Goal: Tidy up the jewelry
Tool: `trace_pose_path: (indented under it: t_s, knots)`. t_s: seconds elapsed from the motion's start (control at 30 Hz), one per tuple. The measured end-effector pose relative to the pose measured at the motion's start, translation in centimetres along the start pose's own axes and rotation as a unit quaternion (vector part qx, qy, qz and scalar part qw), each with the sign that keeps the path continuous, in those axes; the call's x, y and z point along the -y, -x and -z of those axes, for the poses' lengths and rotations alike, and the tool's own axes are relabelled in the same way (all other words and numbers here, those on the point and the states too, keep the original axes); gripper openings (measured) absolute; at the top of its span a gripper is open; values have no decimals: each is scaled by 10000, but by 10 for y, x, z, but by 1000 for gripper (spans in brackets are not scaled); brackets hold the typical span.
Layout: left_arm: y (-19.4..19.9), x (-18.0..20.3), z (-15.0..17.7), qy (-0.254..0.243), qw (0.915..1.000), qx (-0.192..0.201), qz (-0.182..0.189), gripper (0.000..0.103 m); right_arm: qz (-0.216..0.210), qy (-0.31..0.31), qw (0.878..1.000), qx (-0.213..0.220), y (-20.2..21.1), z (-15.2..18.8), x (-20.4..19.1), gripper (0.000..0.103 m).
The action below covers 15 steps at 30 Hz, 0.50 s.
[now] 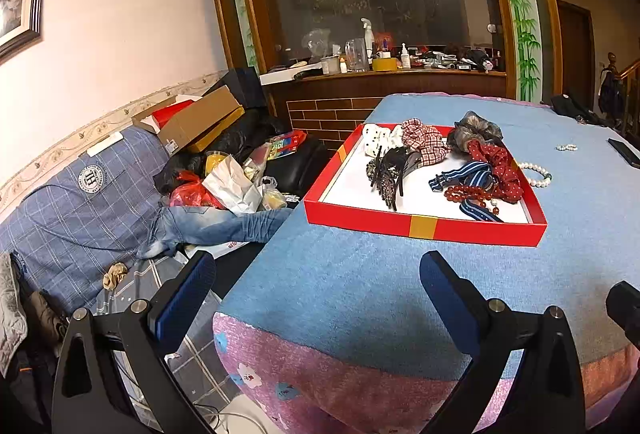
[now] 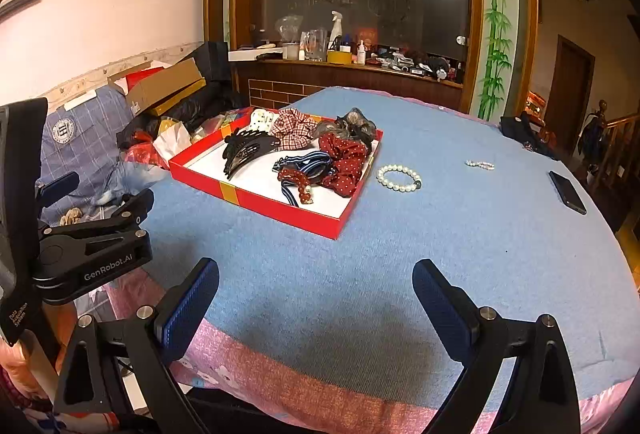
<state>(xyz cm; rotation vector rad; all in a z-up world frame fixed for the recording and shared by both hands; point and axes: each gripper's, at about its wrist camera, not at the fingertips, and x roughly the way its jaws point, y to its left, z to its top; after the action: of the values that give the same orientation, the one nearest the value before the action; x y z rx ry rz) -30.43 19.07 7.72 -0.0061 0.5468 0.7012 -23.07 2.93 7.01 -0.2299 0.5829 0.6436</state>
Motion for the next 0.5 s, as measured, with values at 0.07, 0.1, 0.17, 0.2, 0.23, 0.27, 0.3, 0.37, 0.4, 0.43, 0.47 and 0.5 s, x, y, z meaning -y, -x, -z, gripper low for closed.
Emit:
trace_pose_path:
  t_s: [0.07,0.1,0.17,0.2,0.23,0.27,0.3,0.37,0.4,0.43,0.47,0.5]
  knots:
    - [0,0,-1,7,10000,-2,-10,102,-2,-2,10000,-1,0,1,0,100]
    - [0,0,-2,6,10000,-4,-1,102,0,-3,10000,-2,0,1,0,100]
    - [0,0,-1,5,10000,-11,-1,102,-3,-2,10000,0,0,0,0,100]
    - [0,0,0,9,10000,-9,-5,102,-3,-1,10000,-1,0,1,0,100]
    - [0,0,-1,10,10000,-6,-5,102,-2,0,10000,-4,0,1,0,100]
    - [0,0,-2,6,10000,-5,-4,102,-1,-2,10000,-3,0,0,0,100]
    - [0,0,-1,8,10000,-1,-8,102,-3,-6,10000,-3,0,1,0,100]
    - [-1,0,0,9,10000,-2,-9,102,-2,-4,10000,-5,0,0,0,100]
    - [-1,0,0,8,10000,-3,-5,102,-3,-6,10000,-8,0,1,0,100]
    - [-1,0,1,10,10000,-2,-6,102,-6,-9,10000,-10,0,1,0,100]
    - [-1,0,0,10,10000,-3,-16,102,-8,-11,10000,-13,0,2,0,100]
    - [-1,0,1,9,10000,-3,-18,102,-9,-13,10000,-14,0,2,0,100]
